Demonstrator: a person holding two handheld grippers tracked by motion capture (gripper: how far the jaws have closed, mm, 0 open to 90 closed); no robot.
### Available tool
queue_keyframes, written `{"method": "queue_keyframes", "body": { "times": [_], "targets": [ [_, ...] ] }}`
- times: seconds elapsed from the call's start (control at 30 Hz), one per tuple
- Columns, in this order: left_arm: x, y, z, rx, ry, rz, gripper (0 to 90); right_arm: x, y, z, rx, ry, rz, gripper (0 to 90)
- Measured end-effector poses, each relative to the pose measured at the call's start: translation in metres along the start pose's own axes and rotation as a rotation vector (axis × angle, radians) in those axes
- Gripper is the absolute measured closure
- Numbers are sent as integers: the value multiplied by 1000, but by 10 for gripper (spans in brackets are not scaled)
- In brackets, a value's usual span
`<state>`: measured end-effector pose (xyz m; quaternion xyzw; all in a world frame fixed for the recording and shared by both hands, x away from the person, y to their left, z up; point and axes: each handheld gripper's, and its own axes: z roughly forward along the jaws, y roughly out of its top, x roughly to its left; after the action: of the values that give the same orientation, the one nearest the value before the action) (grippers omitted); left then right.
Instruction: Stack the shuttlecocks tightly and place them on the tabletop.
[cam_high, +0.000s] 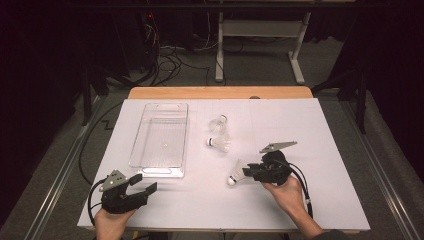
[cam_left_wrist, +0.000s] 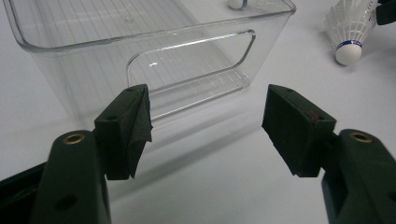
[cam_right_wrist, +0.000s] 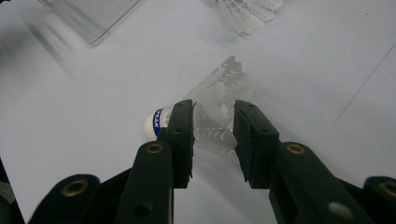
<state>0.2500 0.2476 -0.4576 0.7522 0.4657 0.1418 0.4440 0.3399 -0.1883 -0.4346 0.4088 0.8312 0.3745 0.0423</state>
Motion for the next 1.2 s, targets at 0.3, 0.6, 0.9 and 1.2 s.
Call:
{"method": "queue_keyframes", "body": {
  "times": [0.3, 0.6, 0.9, 1.2],
  "targets": [
    [0, 0, 0, -1, -1, -1, 333, 1, 0, 2, 29, 9, -13, 773],
    [0, 0, 0, -6, -2, 0, 333, 2, -1, 2, 50, 28, -32, 889],
    [0, 0, -1, -6, -1, 0, 333, 4, -1, 0, 35, 44, -47, 900],
    [-1, 0, -1, -4, 4, 8, 333, 4, -1, -7, 6, 50, -48, 900]
  ]
}}
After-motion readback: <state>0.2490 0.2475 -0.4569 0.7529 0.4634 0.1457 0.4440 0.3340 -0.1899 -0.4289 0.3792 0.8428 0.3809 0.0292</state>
